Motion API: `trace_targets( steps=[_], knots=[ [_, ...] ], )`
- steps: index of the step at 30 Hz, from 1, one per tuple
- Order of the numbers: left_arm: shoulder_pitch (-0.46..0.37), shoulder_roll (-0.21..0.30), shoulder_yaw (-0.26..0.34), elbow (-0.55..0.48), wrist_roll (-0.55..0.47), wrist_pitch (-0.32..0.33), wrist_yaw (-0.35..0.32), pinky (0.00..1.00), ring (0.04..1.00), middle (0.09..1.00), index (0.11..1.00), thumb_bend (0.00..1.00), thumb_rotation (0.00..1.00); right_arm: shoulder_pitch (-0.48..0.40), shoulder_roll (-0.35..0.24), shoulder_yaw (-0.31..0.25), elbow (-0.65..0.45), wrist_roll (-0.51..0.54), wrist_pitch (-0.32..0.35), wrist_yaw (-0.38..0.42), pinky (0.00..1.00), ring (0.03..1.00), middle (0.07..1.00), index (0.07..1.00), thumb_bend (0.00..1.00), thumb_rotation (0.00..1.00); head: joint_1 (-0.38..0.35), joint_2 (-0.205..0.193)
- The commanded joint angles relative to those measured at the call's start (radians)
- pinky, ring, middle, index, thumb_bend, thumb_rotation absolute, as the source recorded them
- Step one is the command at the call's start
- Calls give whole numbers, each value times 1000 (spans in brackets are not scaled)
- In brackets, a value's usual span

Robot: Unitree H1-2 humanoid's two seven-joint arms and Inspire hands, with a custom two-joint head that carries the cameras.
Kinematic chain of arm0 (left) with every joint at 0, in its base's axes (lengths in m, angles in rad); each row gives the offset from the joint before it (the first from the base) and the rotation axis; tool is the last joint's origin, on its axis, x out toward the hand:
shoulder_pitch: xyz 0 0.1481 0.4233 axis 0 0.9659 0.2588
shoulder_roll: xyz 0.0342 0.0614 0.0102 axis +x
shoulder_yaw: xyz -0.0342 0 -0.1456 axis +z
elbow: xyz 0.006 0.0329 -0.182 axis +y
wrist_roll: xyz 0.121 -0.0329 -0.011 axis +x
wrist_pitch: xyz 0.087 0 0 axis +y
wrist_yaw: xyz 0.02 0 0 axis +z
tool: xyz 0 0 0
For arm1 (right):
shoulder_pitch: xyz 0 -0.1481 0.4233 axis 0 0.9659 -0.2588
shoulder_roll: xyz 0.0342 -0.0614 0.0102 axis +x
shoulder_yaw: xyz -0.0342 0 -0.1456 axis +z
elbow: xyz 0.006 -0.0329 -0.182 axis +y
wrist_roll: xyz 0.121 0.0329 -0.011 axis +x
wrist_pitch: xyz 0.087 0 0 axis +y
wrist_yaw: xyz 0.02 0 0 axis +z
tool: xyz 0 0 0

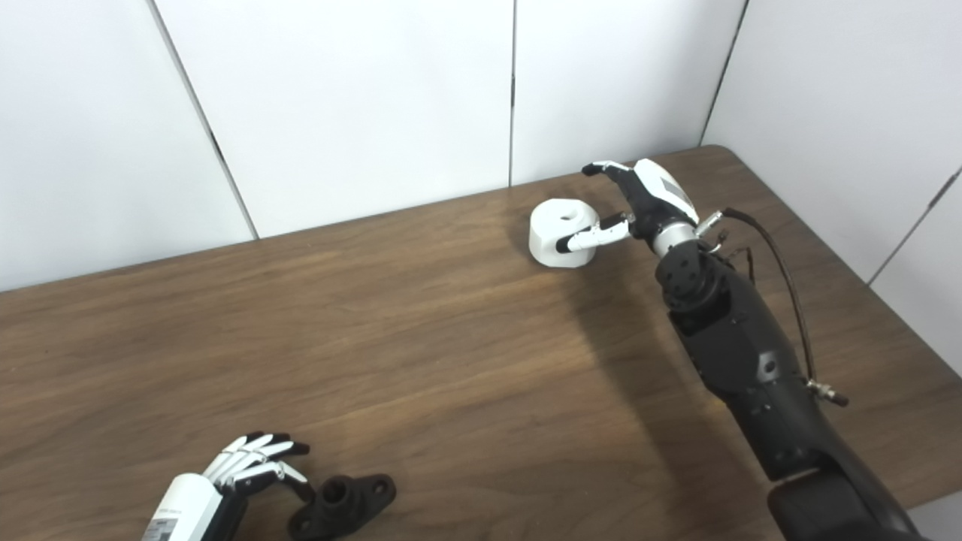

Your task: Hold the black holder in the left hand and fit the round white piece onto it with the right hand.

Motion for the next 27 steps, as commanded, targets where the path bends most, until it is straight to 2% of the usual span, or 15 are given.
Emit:
trace_targets(
  steps=[1,13,18,27],
  knots=[
    [36,25,1,32,23,20,-39,892,846,778,488,516,42,-50,-31,4,-24,-19,5,3,915,982,943,838,953,274,-1,0],
    [36,17,7,12,26,32,-54,886,847,779,488,517,42,-73,-42,39,0,-38,21,36,895,996,951,823,933,278,5,3],
    [38,12,12,6,23,34,-61,887,848,779,488,516,42,-77,-42,40,8,-38,19,40,885,995,948,782,920,272,12,6],
    [38,9,11,0,30,40,-66,879,844,775,488,516,42,-66,-35,17,19,-16,-37,8,902,986,918,649,877,286,12,6]
  ],
)
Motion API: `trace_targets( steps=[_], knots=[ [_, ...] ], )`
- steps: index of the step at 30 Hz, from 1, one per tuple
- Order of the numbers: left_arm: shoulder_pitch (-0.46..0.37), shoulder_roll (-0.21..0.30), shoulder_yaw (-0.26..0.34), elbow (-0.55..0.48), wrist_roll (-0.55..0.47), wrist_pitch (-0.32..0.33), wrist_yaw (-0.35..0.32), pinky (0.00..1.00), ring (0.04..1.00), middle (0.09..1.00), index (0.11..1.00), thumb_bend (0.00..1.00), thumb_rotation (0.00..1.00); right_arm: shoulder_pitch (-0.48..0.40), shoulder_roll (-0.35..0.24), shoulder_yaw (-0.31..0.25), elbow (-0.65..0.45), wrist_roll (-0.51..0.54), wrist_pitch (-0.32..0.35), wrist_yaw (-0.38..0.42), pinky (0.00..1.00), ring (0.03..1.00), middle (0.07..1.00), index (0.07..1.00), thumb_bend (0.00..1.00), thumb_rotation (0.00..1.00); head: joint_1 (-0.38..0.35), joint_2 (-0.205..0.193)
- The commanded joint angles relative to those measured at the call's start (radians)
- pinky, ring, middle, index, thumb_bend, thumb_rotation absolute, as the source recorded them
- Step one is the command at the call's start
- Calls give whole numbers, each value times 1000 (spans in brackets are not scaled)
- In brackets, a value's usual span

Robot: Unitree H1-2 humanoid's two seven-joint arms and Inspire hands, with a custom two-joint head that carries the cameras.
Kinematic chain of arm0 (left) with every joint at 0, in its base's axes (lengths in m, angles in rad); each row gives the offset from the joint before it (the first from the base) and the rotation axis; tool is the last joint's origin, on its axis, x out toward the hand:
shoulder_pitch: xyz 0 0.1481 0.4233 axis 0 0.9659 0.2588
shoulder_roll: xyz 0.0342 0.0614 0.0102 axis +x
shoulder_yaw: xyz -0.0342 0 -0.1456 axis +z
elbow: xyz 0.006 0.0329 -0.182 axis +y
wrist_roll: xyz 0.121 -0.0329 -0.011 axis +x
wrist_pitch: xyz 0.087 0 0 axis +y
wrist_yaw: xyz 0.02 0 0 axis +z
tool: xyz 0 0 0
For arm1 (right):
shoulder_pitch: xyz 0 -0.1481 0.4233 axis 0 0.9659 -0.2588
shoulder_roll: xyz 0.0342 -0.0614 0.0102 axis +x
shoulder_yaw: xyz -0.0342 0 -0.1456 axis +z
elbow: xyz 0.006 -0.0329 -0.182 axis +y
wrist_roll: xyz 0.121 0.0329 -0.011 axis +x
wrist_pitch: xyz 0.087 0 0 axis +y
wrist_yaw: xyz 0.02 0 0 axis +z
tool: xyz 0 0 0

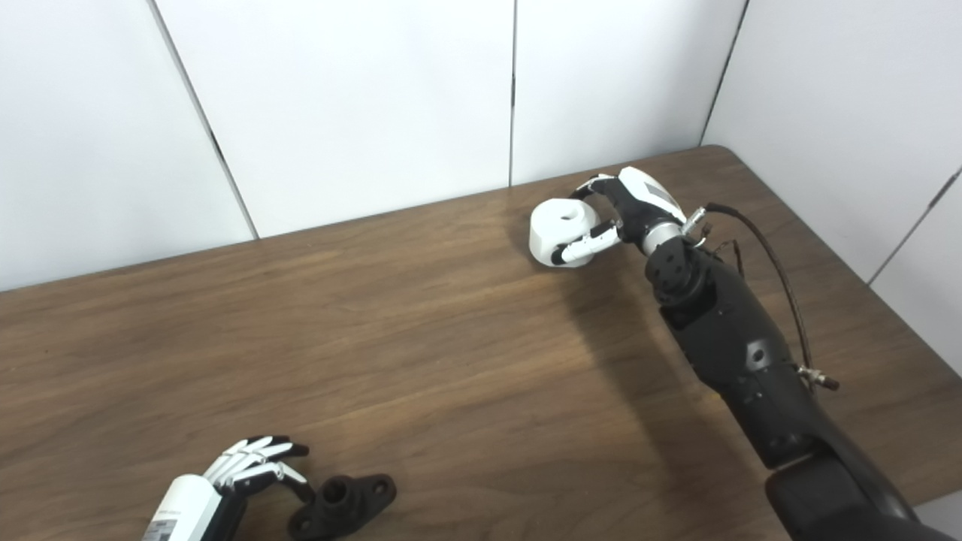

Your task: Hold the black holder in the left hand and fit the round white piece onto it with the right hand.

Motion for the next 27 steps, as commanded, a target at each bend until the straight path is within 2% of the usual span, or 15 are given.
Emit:
trace_targets(
  steps=[1,6,7,8,10,14,21,27],
  knots=[
    [29,20,-2,13,32,29,-44,877,843,774,488,516,42,-34,-26,-25,-25,5,-48,-37,902,983,915,635,872,285,-1,0],
    [31,18,-1,10,31,30,-44,877,842,772,488,516,42,-32,-27,-24,-15,6,-74,-52,900,973,903,574,835,256,-1,0],
    [31,18,-1,10,32,31,-45,877,843,773,488,516,42,-32,-27,-23,-14,5,-78,-54,903,974,902,525,651,196,-1,0],
    [31,18,-1,8,32,32,-47,878,843,773,488,516,42,-32,-28,-22,-14,3,-78,-52,905,975,900,508,589,175,2,6],
    [31,18,0,5,28,31,-49,880,844,773,488,516,42,-32,-30,-21,-15,1,-81,-51,907,975,897,494,538,158,2,6],
    [31,16,0,6,24,24,-43,879,842,772,488,516,41,-31,-24,-33,-2,8,-101,-70,912,972,885,488,526,151,1,6],
    [31,12,0,3,27,29,-48,877,842,772,488,516,41,-24,-23,-27,15,-18,-149,-131,864,915,826,483,526,142,6,9],
    [29,8,-1,2,38,32,-49,875,842,771,488,517,42,-22,-29,-16,24,-31,-164,-136,865,908,812,482,525,139,13,10]
  ],
)
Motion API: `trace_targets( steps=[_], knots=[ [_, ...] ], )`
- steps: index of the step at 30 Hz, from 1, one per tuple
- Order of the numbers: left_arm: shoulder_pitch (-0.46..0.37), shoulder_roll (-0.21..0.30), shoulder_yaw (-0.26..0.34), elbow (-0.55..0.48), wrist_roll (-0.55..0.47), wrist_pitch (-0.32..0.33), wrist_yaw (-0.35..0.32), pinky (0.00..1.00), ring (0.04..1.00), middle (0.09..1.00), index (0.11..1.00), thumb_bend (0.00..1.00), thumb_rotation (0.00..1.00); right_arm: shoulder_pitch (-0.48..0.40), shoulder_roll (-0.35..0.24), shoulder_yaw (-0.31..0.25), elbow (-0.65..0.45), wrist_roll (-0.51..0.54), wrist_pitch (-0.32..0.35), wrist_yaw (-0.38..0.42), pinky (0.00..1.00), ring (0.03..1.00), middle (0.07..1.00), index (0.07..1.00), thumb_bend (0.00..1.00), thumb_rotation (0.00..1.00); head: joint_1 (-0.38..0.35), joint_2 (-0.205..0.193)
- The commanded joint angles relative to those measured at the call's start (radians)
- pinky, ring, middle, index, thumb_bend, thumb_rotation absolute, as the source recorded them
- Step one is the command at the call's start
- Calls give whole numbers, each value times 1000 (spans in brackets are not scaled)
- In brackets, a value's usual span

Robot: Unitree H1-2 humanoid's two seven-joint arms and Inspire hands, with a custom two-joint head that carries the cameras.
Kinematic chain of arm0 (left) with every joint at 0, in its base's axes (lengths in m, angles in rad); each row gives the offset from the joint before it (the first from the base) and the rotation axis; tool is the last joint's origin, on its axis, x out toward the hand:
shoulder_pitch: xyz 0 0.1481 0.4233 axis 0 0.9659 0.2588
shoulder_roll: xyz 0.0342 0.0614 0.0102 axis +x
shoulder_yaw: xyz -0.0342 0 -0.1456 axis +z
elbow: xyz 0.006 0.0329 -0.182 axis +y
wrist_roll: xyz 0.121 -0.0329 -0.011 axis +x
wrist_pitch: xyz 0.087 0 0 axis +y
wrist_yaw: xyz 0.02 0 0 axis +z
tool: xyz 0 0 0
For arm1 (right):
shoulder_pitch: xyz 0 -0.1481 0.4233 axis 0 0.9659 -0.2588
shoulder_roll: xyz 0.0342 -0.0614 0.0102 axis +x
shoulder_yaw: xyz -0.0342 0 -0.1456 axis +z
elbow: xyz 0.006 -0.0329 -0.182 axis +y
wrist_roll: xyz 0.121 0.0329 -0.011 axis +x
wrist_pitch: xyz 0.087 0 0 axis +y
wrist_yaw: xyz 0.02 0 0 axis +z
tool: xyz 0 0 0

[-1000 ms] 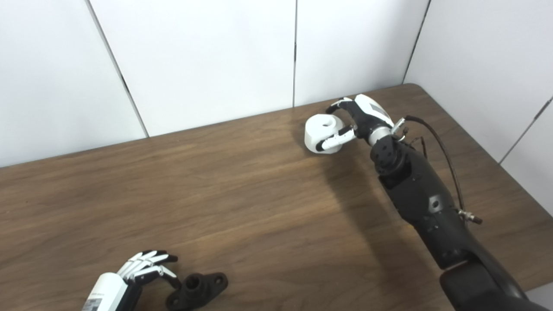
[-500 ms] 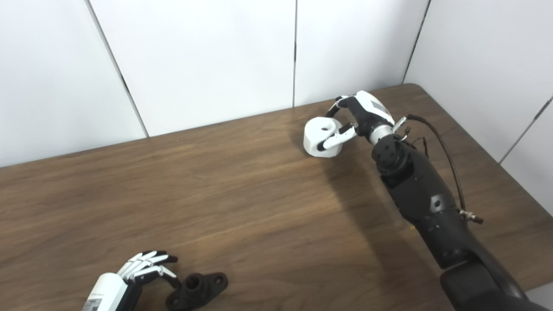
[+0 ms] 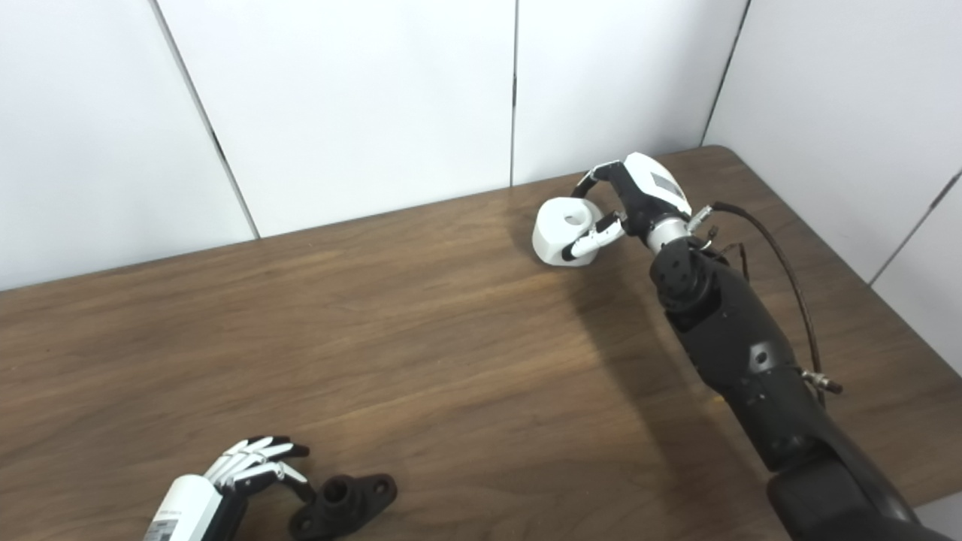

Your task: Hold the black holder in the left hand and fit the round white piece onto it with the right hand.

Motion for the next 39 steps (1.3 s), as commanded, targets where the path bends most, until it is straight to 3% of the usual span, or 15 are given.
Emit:
trace_targets(
  steps=[1,7,12,20,29,35,39],
  knots=[
    [25,18,-5,6,37,28,-42,875,843,772,488,517,42,-30,-29,-7,-17,-13,-34,-23,866,909,812,482,525,139,-1,1],
    [25,6,-11,-6,47,38,-48,868,840,768,487,517,42,-3,-40,-12,-110,-15,-15,8,859,909,804,483,525,139,52,18],
    [19,-16,-26,-24,70,71,-70,860,841,767,488,517,42,55,-78,-7,-327,-31,35,115,852,912,801,483,525,140,145,36],
    [-2,-48,-56,1,109,100,-72,880,851,783,488,517,43,144,-75,13,-666,-11,198,314,896,913,797,482,524,136,239,58],
    [-24,-76,-79,18,126,137,-71,912,873,795,489,517,43,258,5,25,-865,-61,218,453,858,917,803,482,524,135,311,94],
    [-36,-79,-84,25,133,140,-65,925,878,794,489,517,44,303,65,31,-913,-67,216,500,867,924,805,482,524,133,320,125],
    [-44,-80,-85,30,140,143,-63,921,874,793,489,517,45,323,106,42,-934,-72,217,514,932,928,811,482,524,133,317,138]
  ],
)
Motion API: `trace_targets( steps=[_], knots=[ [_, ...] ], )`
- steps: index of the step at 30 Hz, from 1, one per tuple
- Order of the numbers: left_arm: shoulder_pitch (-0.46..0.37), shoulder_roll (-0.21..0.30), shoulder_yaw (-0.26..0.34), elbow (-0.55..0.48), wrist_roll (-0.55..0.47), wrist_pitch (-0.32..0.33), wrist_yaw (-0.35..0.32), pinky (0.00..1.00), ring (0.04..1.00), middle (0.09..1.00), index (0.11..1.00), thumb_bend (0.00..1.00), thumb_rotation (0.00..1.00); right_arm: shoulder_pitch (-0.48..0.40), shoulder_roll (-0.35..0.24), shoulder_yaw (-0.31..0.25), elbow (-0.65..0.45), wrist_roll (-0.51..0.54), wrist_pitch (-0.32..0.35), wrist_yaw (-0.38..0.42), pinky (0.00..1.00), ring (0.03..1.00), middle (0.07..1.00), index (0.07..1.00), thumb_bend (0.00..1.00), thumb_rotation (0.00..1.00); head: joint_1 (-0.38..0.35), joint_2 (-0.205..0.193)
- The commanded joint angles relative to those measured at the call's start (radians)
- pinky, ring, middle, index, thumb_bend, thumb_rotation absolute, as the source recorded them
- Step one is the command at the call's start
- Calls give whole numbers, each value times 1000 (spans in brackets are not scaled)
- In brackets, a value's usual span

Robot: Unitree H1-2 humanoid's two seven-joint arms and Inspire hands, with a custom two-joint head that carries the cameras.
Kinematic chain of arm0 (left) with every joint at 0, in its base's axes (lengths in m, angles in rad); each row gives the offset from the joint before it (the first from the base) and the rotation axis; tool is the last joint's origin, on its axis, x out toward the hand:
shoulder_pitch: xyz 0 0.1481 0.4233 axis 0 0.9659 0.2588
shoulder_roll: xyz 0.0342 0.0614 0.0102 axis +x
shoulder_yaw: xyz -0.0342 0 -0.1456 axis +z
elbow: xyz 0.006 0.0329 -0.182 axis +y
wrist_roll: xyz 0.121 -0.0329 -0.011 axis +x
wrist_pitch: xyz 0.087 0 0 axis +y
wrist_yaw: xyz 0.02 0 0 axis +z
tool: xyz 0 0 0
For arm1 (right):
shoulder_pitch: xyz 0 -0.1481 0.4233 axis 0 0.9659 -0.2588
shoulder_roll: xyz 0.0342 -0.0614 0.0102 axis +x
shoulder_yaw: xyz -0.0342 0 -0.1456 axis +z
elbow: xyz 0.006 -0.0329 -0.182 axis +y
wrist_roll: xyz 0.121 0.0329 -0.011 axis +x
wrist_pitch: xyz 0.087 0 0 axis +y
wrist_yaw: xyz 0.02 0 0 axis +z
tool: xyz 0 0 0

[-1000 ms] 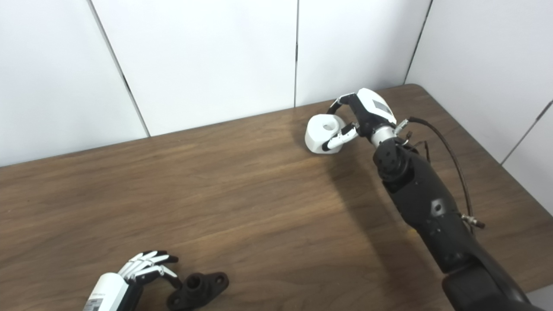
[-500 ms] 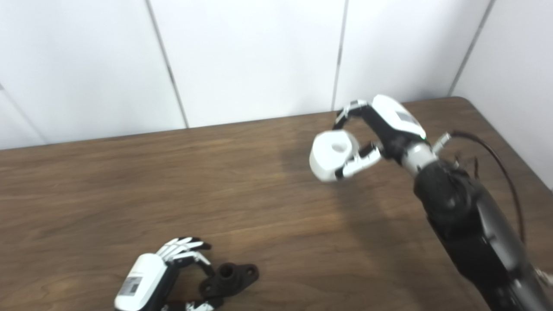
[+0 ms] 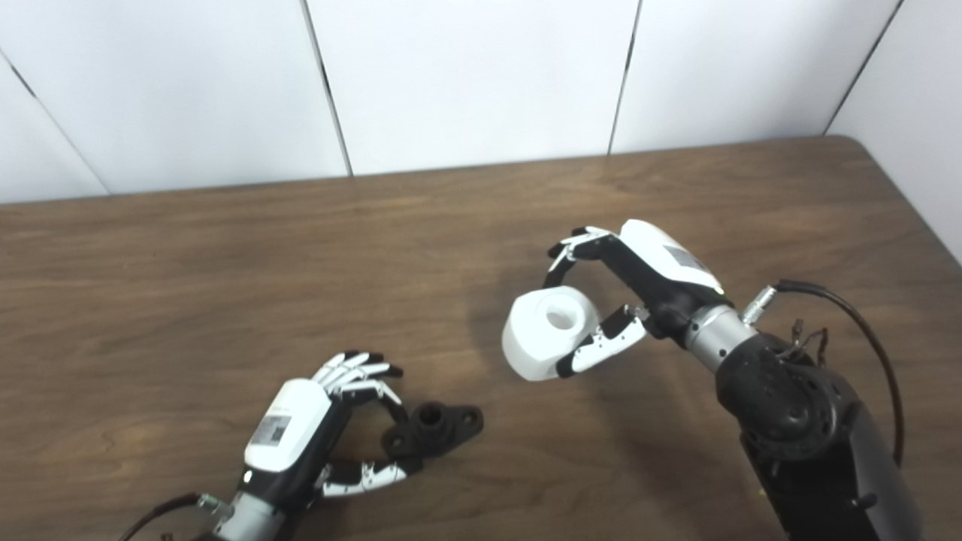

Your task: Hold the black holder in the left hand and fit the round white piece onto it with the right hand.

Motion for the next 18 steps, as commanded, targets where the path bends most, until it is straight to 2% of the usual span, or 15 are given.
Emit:
trace_targets(
  steps=[1,8,11,18],
  knots=[
    [-2,8,-15,35,43,24,-32,921,874,794,489,517,44,-17,21,-5,-45,-13,1,-3,931,928,811,482,523,133,0,1],
    [-16,8,-15,32,46,33,-43,913,868,794,489,517,44,-25,76,16,-60,-29,1,10,957,930,815,482,524,134,5,43],
    [-23,6,-15,31,43,35,-50,915,869,794,489,517,44,-37,105,17,-70,-42,2,31,933,932,813,482,524,135,11,60],
    [-34,-5,-14,40,45,45,-52,924,872,792,489,517,44,-68,177,18,-94,-83,2,83,908,934,809,482,524,135,11,71]
  ],
)
